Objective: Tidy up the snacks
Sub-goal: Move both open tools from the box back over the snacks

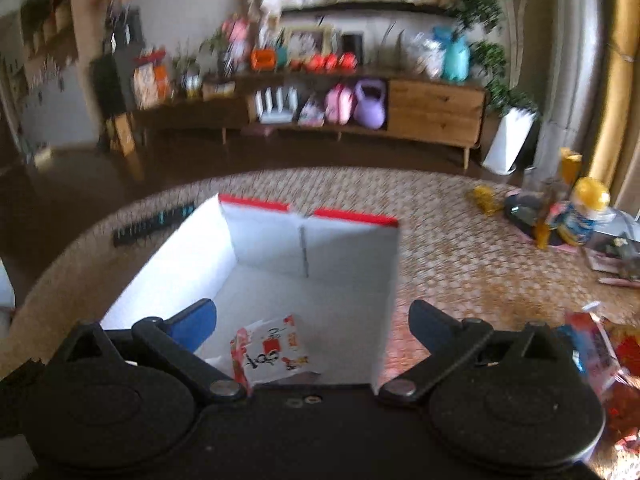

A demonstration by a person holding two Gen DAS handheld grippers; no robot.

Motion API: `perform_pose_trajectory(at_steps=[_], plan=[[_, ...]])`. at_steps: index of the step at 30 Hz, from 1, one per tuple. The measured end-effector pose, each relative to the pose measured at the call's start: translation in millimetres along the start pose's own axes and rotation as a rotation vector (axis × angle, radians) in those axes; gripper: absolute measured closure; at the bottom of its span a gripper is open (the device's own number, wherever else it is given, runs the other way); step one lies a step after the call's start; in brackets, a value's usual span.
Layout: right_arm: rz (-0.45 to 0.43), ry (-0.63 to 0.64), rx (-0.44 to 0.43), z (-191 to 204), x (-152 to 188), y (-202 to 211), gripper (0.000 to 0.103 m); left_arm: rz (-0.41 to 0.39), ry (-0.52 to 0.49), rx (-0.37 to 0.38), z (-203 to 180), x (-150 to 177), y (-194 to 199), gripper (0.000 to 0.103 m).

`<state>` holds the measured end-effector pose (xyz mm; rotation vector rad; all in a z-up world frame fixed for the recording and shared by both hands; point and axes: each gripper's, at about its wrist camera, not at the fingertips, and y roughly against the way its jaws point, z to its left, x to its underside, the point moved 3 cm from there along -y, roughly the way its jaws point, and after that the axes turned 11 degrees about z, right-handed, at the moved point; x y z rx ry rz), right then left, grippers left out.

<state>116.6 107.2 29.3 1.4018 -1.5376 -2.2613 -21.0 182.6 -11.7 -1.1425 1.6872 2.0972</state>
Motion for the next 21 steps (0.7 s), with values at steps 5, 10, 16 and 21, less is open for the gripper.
perform_pose_trajectory(at_steps=[5,10,16,21], plan=[[-0.114,-0.079,0.018,-35.2,20.2,42.8,0.000,-0.057,0.005,0.030,-15.5,-4.3,14.8,0.006],[-0.201,-0.137,0.082,-72.8,48.8,78.8,0.000,-0.075,-0.034,0.082,-39.5,-5.5,22.2,0.006],[-0.230,-0.199,0.167,-112.6,83.4,98.3,0.000,-0.101,-0.098,0.156,-73.8,-5.2,30.1,0.003],[-0.229,-0.254,0.224,-135.7,109.1,105.0,0.000,-0.110,-0.155,0.203,-100.6,-1.7,33.6,0.002]])
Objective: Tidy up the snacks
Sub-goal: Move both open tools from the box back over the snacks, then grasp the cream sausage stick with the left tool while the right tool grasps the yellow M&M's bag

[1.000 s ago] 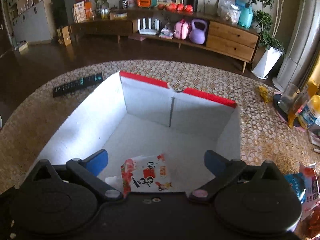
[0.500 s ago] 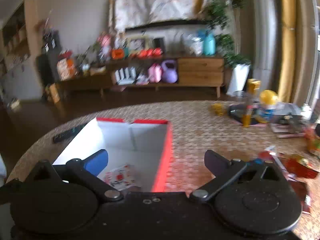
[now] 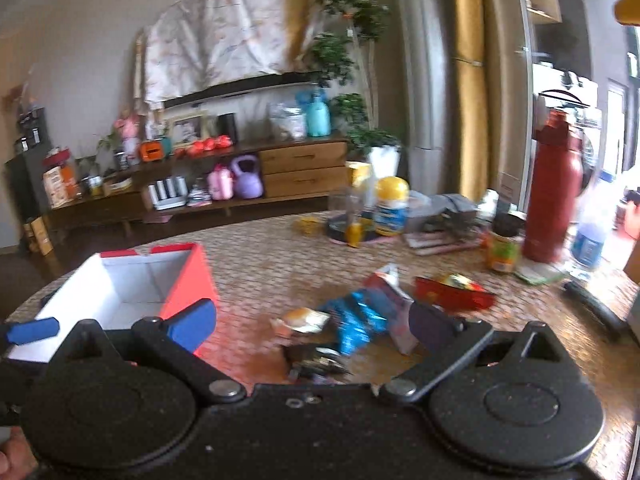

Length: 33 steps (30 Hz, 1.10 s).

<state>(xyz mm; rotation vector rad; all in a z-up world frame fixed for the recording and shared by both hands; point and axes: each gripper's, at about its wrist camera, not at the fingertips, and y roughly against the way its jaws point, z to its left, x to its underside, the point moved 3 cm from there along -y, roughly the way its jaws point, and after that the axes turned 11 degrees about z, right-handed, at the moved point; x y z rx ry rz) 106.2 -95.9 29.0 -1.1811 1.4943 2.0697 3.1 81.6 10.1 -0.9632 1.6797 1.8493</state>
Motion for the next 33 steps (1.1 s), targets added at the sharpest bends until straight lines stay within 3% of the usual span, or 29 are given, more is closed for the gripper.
perform_pose_trajectory(at_steps=[10,18,24,33], plan=[[0.011,-0.068,0.076,-44.2,31.6,8.0,0.000,0.022,-0.123,0.091,-51.6,6.8,-14.5,0.002],[0.030,-0.128,0.106,-73.3,54.8,9.7,0.000,0.116,-0.204,0.134,-95.6,35.3,-47.4,0.002],[0.048,-0.153,0.111,-86.4,66.4,8.9,0.000,0.189,-0.201,0.132,-114.9,54.9,-72.9,0.002],[0.067,-0.174,0.110,-99.7,74.2,9.4,0.000,0.257,-0.141,0.101,-113.9,72.0,-102.9,0.002]])
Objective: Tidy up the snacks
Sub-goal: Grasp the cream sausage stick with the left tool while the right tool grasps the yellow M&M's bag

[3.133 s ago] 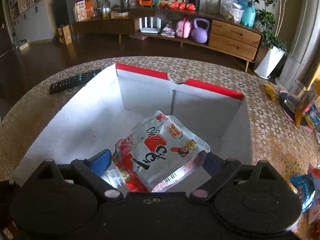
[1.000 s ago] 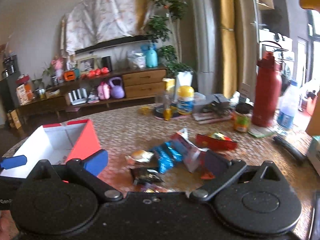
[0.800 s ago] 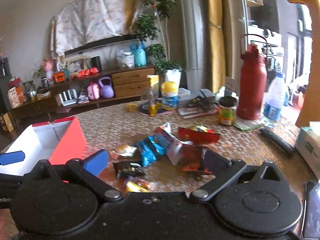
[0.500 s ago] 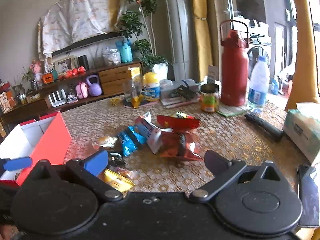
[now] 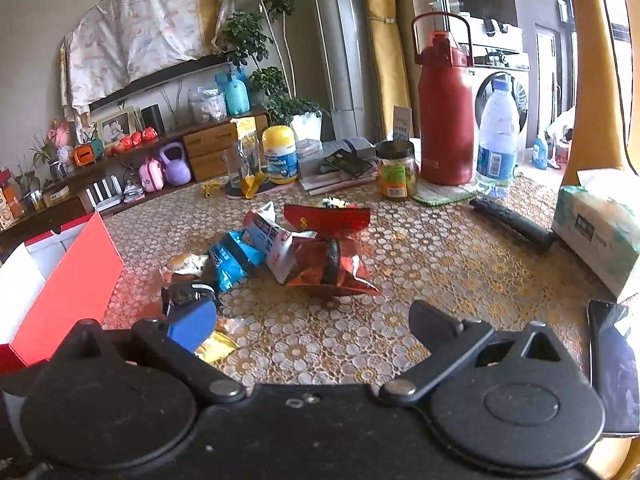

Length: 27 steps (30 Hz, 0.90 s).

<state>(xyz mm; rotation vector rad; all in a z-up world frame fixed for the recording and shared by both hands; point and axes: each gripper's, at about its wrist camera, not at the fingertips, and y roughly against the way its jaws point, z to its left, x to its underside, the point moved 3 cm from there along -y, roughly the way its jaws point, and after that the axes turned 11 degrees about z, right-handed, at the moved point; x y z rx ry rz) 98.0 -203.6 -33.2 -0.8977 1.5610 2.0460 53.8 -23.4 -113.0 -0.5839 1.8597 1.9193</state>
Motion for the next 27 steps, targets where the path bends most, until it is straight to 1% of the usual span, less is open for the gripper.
perform_pose_trajectory(at_steps=[4,6,7,10,11,12,13,15,16,17,18,19,21,23,27], plan=[[0.013,-0.006,-0.003,-3.5,2.5,-2.3,0.000,-0.014,0.005,-0.006,0.2,2.5,-3.8,0.002],[0.018,-0.009,-0.006,-4.5,3.4,-3.1,0.000,-0.007,-0.003,-0.015,-0.2,1.7,-6.2,0.003],[0.019,-0.009,-0.007,-5.0,3.6,-3.4,0.000,-0.004,0.000,-0.007,0.6,2.0,-7.2,0.003],[0.024,-0.015,-0.011,-6.1,4.8,-4.7,0.000,-0.008,0.007,0.027,2.4,1.4,-7.0,0.011],[0.027,-0.016,-0.011,-6.4,4.6,-5.9,0.000,-0.017,-0.002,0.033,2.1,1.4,-6.0,0.019],[0.029,-0.017,-0.012,-6.6,5.2,-6.7,0.000,-0.025,-0.010,0.040,1.5,0.8,-5.3,0.028],[0.032,-0.018,-0.012,-6.7,5.8,-7.7,0.000,-0.031,-0.015,0.045,0.7,0.1,-4.6,0.032],[0.041,-0.021,-0.013,-7.0,7.0,-11.0,0.000,-0.039,-0.028,0.051,-0.4,-1.4,-4.0,0.047],[0.046,-0.022,-0.013,-6.8,7.9,-12.8,0.000,-0.043,-0.034,0.053,-0.9,-1.8,-3.9,0.050],[0.050,-0.022,-0.013,-7.0,8.3,-14.7,0.000,-0.046,-0.039,0.054,-1.2,-2.0,-3.9,0.056],[0.055,-0.023,-0.014,-6.8,9.1,-16.8,0.000,-0.049,-0.043,0.055,-1.3,-2.0,-3.5,0.065],[0.059,-0.023,-0.015,-6.2,10.1,-18.6,0.000,-0.052,-0.046,0.054,-0.9,-2.0,-3.2,0.067],[0.069,-0.019,-0.016,-4.8,12.0,-22.5,0.000,-0.054,-0.048,0.061,0.7,-2.0,-2.8,0.077],[0.076,-0.016,-0.016,-3.5,13.6,-25.8,0.000,-0.052,-0.046,0.071,3.3,-2.2,-2.6,0.082],[0.090,-0.001,-0.024,2.1,14.9,-33.2,0.000,-0.047,-0.051,0.098,9.3,-1.5,-1.8,0.088]])
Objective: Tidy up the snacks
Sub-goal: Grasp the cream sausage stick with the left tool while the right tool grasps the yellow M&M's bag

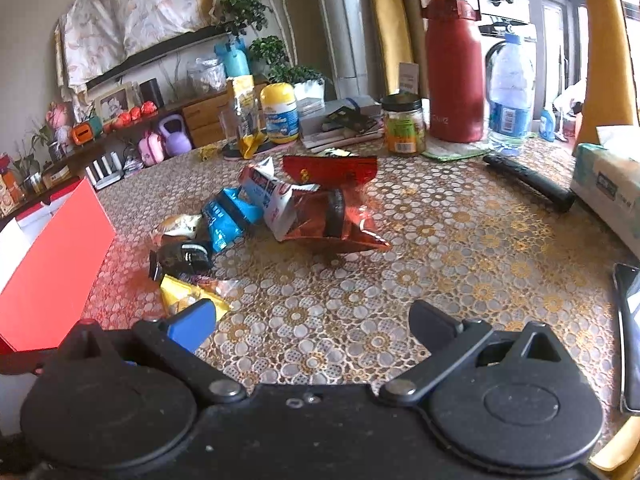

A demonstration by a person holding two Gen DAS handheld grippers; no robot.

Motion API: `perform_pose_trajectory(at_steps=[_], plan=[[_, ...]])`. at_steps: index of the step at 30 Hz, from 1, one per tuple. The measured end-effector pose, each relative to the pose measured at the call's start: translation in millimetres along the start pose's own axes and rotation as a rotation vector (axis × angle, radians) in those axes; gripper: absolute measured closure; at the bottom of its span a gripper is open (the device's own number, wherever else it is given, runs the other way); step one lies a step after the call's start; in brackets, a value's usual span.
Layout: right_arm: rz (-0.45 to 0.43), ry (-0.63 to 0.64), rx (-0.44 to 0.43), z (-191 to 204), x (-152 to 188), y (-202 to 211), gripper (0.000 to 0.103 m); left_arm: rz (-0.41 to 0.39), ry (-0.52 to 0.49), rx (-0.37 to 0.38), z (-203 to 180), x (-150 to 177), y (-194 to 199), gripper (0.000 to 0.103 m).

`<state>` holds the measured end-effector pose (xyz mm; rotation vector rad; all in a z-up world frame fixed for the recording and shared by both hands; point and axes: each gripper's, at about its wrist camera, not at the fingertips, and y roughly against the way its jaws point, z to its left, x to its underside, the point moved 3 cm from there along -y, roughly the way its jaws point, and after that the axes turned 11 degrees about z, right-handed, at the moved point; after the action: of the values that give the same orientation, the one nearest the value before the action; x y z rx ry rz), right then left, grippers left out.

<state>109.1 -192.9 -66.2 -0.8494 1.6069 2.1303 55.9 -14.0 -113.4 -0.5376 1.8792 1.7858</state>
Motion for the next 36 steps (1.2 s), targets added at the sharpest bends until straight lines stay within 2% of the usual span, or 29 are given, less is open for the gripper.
perform_pose_trajectory(at_steps=[13,16,19,23,25,27,28,32,36], plan=[[0.046,0.164,-0.071,56.3,-11.3,-49.9,0.001,0.008,0.018,-0.028,26.7,15.0,13.0,0.092],[0.057,0.201,-0.076,69.7,-9.6,-59.2,0.004,0.006,0.031,-0.035,33.7,19.1,16.5,0.092],[0.071,0.219,-0.074,79.0,-7.5,-67.9,0.010,0.004,0.041,-0.038,37.9,21.4,18.5,0.092],[0.085,0.219,-0.052,83.3,-6.3,-79.6,0.025,-0.002,0.047,-0.031,40.2,22.1,20.6,0.092],[0.069,0.223,-0.039,84.4,-4.5,-80.3,0.033,-0.007,0.048,-0.030,40.2,22.0,21.6,0.092],[0.055,0.230,-0.031,85.9,-2.7,-79.5,0.051,-0.013,0.048,-0.027,39.7,21.8,23.0,0.092],[0.051,0.230,-0.033,85.8,-2.3,-78.1,0.055,-0.016,0.048,-0.026,39.5,21.8,23.5,0.092],[0.029,0.203,-0.049,81.2,-2.1,-70.7,0.060,-0.031,0.050,-0.024,39.1,21.1,28.8,0.092],[0.011,0.186,-0.052,78.1,-3.0,-60.2,0.061,-0.048,0.050,-0.024,38.4,19.1,35.3,0.092]])
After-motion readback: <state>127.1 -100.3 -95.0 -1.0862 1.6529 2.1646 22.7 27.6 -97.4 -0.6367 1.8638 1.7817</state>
